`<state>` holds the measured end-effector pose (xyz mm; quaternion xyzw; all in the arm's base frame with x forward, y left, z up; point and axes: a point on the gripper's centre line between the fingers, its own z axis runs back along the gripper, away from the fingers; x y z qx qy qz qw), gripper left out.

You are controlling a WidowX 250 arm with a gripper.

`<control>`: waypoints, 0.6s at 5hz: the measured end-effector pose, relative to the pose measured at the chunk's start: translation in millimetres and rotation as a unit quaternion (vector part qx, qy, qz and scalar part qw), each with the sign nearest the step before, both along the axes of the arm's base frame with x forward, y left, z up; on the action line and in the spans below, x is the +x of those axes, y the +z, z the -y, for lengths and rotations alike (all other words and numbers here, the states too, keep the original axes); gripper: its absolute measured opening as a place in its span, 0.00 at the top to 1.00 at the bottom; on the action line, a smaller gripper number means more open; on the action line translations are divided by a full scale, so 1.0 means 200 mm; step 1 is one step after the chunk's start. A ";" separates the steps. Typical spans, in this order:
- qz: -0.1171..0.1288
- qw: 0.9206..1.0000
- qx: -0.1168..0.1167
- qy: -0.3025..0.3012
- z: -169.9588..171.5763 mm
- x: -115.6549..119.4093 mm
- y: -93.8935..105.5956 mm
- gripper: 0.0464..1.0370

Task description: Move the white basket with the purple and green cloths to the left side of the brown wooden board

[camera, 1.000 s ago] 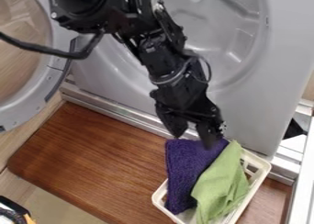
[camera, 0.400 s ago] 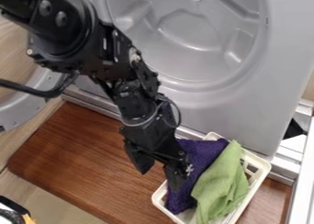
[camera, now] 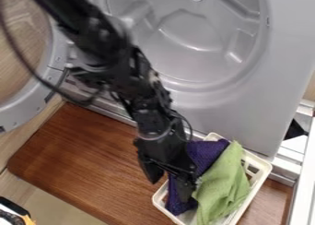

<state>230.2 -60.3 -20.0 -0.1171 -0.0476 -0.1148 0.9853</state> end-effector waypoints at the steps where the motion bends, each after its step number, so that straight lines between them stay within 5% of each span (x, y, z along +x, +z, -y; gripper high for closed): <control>1: -0.004 1.000 -0.001 -0.010 0.05 0.05 -0.06 0.04; 2: 0.000 1.000 -0.003 -0.020 0.10 0.10 -0.11 0.09; 3: 0.002 0.999 0.028 -0.024 0.10 0.10 -0.12 0.38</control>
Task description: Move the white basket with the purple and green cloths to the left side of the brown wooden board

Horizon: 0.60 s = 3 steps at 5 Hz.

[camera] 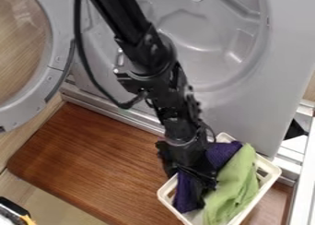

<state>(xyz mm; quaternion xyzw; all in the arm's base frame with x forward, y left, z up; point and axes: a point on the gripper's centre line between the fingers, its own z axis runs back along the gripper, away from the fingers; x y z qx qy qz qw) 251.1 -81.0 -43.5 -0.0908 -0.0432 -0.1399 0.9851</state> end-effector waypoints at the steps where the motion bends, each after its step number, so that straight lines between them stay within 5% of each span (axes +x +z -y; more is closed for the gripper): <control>1: -0.002 1.000 0.001 0.001 0.00 -0.01 0.00 0.65; 3: 0.007 1.000 -0.002 -0.004 -0.01 -0.06 0.07 0.75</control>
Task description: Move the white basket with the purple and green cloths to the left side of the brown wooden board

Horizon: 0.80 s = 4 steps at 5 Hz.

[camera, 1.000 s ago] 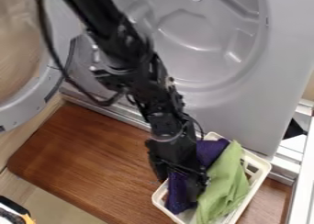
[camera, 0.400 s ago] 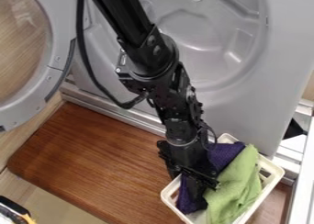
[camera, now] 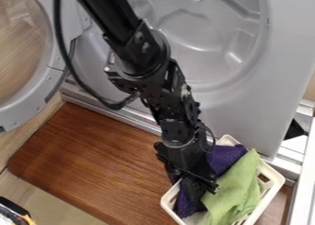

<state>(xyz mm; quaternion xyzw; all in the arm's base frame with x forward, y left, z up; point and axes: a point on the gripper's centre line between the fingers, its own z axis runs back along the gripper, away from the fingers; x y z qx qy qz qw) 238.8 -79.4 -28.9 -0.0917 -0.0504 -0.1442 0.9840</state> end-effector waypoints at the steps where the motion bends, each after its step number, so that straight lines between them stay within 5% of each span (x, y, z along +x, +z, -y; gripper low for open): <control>1: 0.011 1.000 -0.006 0.000 -0.02 -0.04 0.07 0.76; 4: 0.059 0.995 -0.039 0.071 -0.23 -0.11 0.28 0.76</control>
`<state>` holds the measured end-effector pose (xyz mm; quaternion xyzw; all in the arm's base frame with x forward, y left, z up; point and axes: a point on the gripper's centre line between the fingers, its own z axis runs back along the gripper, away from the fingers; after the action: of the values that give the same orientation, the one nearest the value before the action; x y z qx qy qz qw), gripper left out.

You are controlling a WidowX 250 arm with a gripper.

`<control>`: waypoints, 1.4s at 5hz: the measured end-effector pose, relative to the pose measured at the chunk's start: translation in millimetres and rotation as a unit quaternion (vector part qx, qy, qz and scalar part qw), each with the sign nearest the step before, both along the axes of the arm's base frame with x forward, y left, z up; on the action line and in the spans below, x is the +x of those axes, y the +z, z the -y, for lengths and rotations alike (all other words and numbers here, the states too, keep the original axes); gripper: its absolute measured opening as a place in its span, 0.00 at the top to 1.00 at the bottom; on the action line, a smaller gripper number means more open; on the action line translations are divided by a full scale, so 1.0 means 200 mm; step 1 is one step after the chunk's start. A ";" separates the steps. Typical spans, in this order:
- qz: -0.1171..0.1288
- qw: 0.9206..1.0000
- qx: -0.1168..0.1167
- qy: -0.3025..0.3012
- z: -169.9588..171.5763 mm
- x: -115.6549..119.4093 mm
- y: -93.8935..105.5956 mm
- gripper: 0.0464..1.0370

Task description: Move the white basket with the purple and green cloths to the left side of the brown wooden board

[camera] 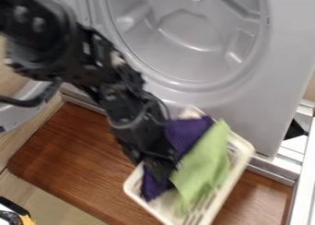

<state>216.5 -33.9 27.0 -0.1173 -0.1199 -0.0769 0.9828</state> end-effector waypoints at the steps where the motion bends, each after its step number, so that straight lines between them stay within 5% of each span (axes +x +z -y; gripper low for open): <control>1: 0.001 0.999 -0.020 0.028 -0.16 -0.01 0.02 0.76; 3: -0.027 0.996 -0.024 0.081 -0.49 0.04 -0.02 0.76; 5: -0.057 0.995 -0.007 0.088 -0.61 0.05 -0.14 0.76; 6: -0.069 0.993 -0.003 0.092 -0.62 0.05 -0.19 0.70; 7: -0.074 0.993 0.000 0.094 -0.61 0.06 -0.20 0.39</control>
<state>227.8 88.9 -12.3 -0.1112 -0.0574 0.0250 0.9918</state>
